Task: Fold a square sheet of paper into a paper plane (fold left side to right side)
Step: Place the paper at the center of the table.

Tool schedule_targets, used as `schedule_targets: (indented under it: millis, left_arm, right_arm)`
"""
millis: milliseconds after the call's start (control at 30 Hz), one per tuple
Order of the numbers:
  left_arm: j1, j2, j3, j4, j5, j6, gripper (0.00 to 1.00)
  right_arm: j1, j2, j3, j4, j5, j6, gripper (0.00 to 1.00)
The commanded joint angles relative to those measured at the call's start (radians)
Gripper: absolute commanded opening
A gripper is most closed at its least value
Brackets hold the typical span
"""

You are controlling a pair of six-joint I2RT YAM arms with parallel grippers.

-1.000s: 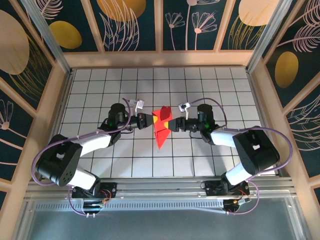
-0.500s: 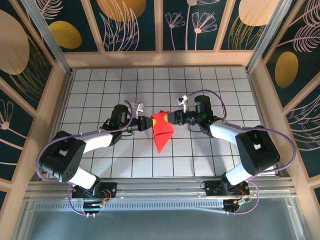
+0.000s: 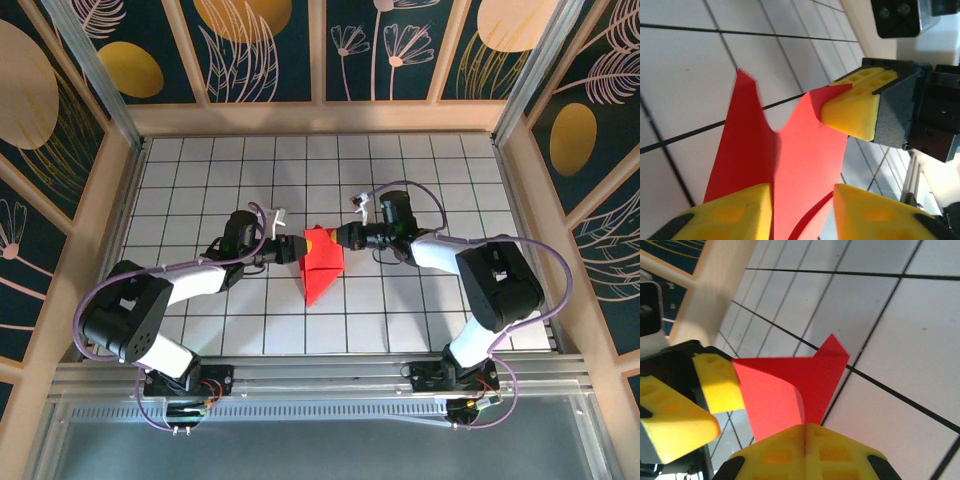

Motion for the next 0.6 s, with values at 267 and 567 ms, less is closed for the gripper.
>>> schedule_targets:
  millis: [267, 567]
  left_arm:
    - [-0.043, -0.237, 0.027, -0.366, -0.380, 0.178, 0.53]
    - [-0.228, -0.389, 0.036, -0.567, -0.580, 0.204, 0.54]
  right_arm:
    - [-0.047, 0.083, 0.089, -0.178, 0.110, 0.042, 0.00]
    - [-0.060, 0.137, 0.210, -0.386, 0.102, 0.067, 0.00]
